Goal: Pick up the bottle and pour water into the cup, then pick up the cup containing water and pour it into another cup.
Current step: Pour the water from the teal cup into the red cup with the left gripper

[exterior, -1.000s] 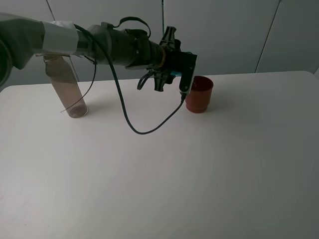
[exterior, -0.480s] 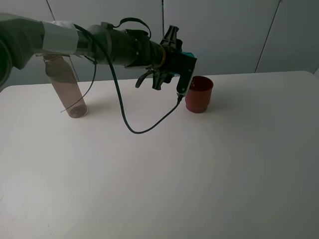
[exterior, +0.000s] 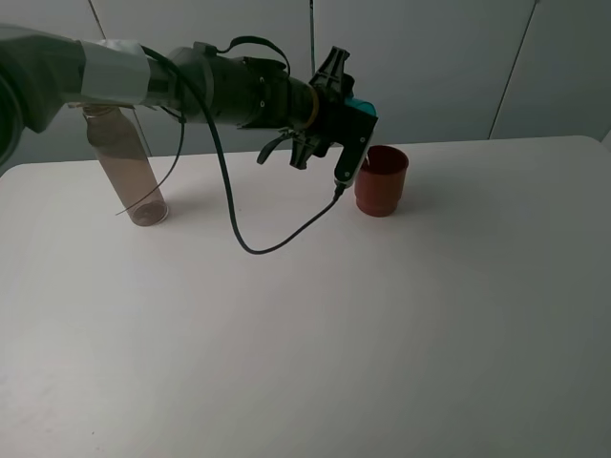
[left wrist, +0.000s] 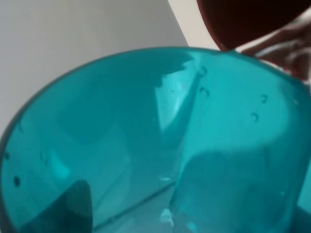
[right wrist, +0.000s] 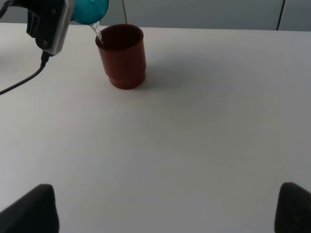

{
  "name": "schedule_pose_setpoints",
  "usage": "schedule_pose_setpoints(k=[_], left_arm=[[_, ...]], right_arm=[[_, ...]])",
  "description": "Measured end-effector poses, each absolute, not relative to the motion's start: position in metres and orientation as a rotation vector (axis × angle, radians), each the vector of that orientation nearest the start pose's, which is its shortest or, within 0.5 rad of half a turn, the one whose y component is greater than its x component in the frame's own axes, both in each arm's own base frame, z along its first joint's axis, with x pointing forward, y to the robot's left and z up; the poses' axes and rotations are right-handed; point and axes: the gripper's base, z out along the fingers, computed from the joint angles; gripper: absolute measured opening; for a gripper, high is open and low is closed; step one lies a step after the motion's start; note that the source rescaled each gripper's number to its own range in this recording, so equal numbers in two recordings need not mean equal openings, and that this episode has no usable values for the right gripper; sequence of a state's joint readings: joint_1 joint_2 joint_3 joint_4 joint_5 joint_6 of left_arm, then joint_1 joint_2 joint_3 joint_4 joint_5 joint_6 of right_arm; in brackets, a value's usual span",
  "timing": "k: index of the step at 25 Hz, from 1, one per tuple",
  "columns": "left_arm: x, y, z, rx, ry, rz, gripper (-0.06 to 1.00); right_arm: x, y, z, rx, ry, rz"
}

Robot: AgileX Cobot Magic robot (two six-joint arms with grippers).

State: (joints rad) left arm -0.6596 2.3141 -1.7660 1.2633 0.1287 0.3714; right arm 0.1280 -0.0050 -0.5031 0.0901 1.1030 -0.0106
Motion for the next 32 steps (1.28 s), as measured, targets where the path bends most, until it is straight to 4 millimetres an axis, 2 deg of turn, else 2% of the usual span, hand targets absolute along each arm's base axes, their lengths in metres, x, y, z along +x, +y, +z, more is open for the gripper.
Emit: schedule_pose_setpoints(k=[17,32], left_arm=[[0.4280,-0.3199,0.1714,1.993,0.790,0.792,0.14],[0.4271,-0.3216,0.1716,1.996,0.766,0.780,0.14]], right_arm=[[-0.0089,0.0062,0.2750,-0.151,2.075,0.180],[-0.0089,0.0062,0.2750,-0.151,2.075,0.180]])
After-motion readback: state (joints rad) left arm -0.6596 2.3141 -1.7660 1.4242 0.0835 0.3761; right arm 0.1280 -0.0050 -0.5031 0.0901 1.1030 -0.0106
